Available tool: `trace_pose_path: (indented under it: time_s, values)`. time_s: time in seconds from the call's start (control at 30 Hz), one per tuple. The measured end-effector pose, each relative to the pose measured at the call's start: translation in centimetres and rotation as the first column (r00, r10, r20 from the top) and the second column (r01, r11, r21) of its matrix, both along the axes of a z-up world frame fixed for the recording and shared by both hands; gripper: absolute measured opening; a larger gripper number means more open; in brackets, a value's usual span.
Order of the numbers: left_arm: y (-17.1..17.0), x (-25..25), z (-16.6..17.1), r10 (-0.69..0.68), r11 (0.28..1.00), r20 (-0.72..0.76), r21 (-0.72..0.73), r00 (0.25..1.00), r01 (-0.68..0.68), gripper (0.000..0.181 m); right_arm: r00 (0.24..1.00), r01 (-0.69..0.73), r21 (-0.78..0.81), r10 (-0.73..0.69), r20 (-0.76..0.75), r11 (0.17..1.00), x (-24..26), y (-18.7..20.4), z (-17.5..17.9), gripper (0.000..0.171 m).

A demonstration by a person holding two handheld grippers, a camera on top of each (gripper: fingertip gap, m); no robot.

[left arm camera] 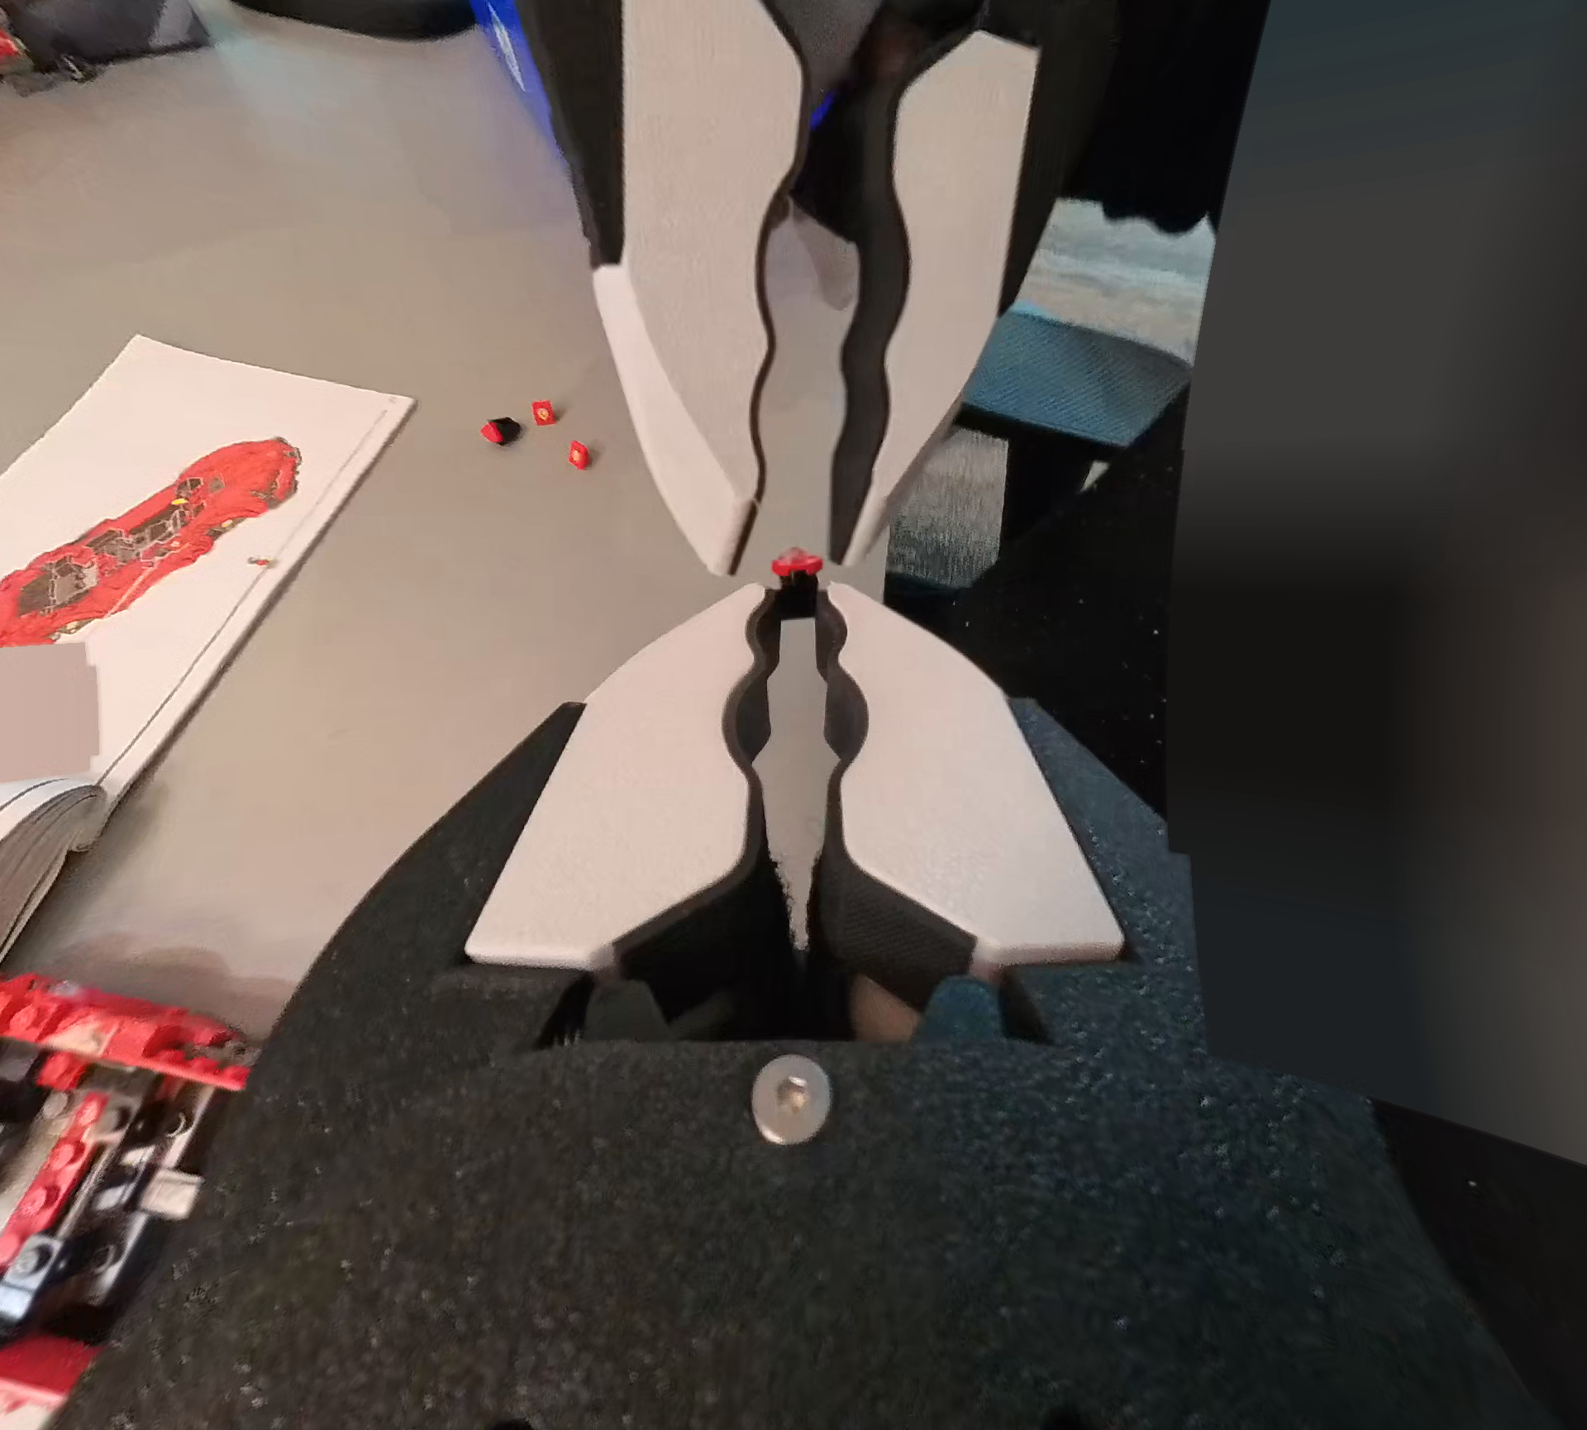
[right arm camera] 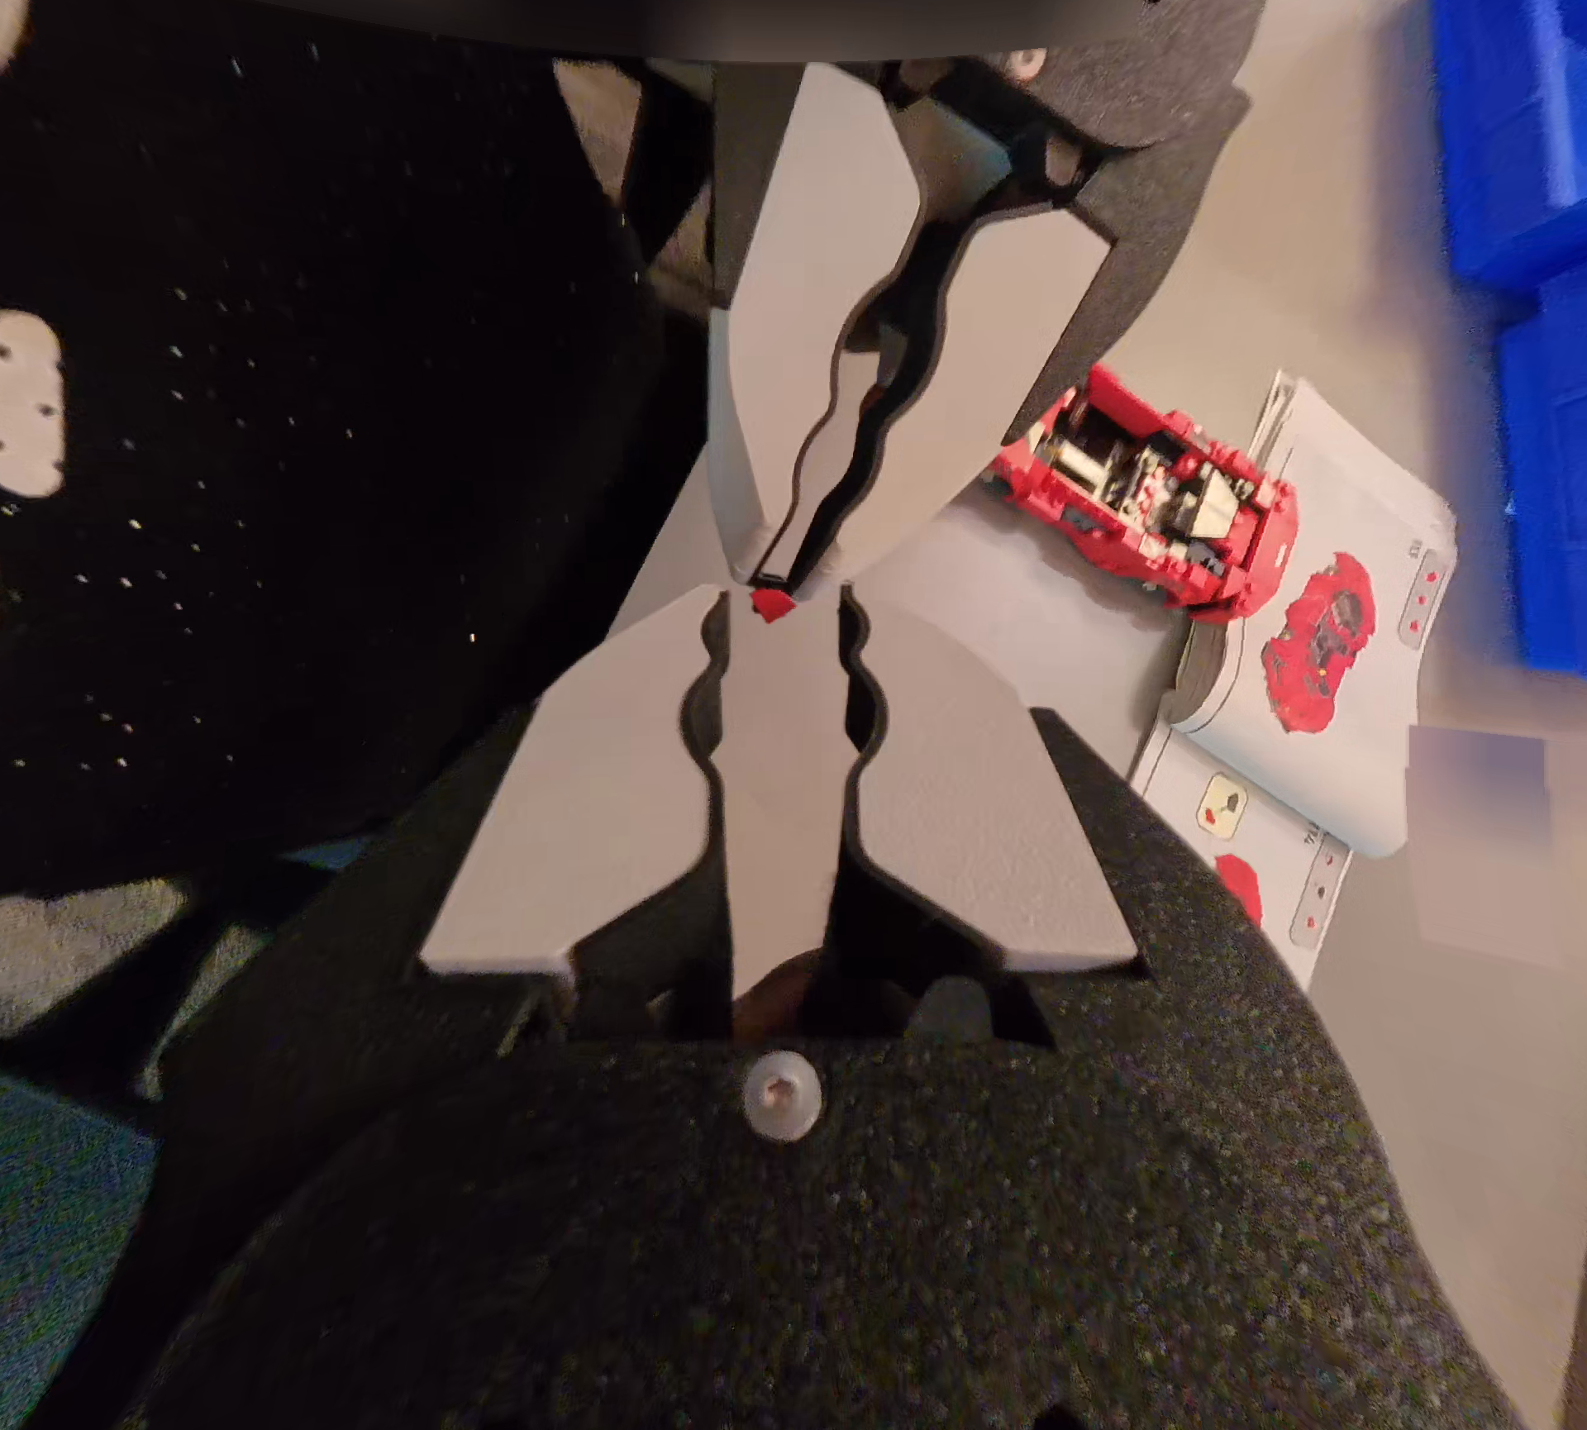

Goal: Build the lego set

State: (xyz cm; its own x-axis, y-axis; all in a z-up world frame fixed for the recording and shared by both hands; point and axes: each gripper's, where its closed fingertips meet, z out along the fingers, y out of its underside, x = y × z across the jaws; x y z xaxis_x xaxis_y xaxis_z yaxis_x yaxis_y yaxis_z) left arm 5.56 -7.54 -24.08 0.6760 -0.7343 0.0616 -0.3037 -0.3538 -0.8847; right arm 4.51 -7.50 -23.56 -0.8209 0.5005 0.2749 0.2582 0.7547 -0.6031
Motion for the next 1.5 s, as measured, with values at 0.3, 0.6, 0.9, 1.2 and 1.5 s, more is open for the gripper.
trace_pose_path:
  time_s: [0.3, 0.6, 0.9, 1.2, 1.5]
  values:
    - [0.8, -2.5, 3.8, 0.095, 0.987, 0.305, 0.093, 0.948, -0.129, 0.008, 0.941, 0.023, -0.256, -0.108, -0.319, 0.966, -1.6, 0.5, 3.5, 0.047]
    - [1.6, -3.9, 6.2, 0.085, 0.986, 0.598, 0.067, 0.797, -0.156, 0.007, 0.804, -0.009, -0.326, -0.187, -0.565, 0.945, -2.5, 0.9, 5.0, 0.042]
    - [1.8, -4.3, 6.5, 0.088, 0.989, 0.676, 0.03, 0.732, -0.146, 0.007, 0.787, -0.066, -0.305, -0.139, -0.601, 0.95, -3.7, 0.4, 4.4, 0.038]
    - [1.8, -4.2, 6.9, 0.081, 0.988, 0.678, 0.041, 0.731, -0.147, 0.007, 0.74, -0.072, -0.321, -0.166, -0.652, 0.944, -3.8, 0.7, 5.3, 0.035]
    - [1.7, -4.4, 7.1, 0.08, 0.992, 0.693, 0.018, 0.716, -0.128, 0.007, 0.717, -0.058, -0.277, -0.153, -0.68, 0.959, -4.1, 1.3, 5.9, 0.035]
